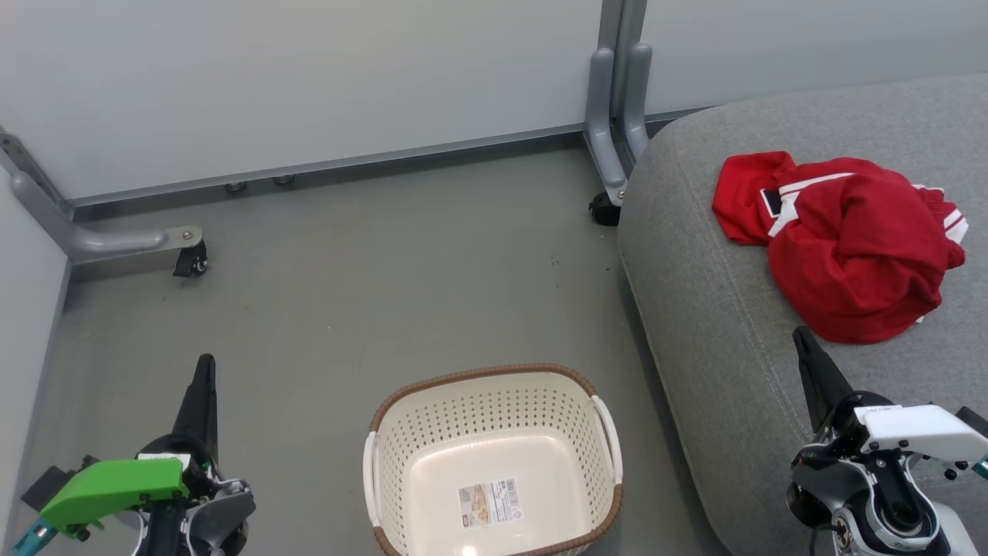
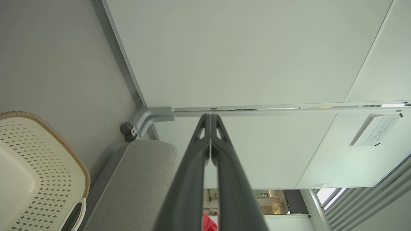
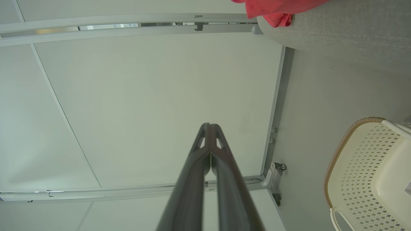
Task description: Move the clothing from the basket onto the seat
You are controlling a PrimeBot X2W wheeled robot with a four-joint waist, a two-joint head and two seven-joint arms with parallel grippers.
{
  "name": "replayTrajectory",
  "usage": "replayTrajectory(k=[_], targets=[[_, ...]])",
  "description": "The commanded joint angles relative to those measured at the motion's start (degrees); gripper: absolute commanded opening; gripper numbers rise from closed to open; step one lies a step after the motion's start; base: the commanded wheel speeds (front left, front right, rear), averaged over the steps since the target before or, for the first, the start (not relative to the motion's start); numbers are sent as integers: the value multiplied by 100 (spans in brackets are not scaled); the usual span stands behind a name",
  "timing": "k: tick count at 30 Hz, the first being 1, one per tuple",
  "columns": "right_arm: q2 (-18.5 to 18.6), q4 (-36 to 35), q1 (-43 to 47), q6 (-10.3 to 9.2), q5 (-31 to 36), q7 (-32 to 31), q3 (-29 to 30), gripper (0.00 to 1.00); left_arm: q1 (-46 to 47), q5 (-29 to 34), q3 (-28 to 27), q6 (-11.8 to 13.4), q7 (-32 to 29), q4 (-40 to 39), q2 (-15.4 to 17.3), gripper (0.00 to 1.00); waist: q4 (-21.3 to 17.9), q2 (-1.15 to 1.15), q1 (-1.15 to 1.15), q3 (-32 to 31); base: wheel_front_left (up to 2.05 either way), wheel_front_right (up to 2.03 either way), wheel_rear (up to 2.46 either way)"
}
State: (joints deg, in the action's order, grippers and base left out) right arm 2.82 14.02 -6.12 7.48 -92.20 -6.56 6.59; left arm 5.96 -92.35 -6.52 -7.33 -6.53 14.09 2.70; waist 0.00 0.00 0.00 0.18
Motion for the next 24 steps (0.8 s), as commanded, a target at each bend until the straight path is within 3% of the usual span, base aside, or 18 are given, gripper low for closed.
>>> replayTrajectory(k=[1,24], targets=[[7,8,-28,2,-39,-13,0,0,62,-15,-11,-32,-19,-9,34,0,0,0,0,0,0,0,0],[7,8,-27,2,-40,-14,0,0,62,-15,-10,-32,-19,-10,34,0,0,0,0,0,0,0,0]])
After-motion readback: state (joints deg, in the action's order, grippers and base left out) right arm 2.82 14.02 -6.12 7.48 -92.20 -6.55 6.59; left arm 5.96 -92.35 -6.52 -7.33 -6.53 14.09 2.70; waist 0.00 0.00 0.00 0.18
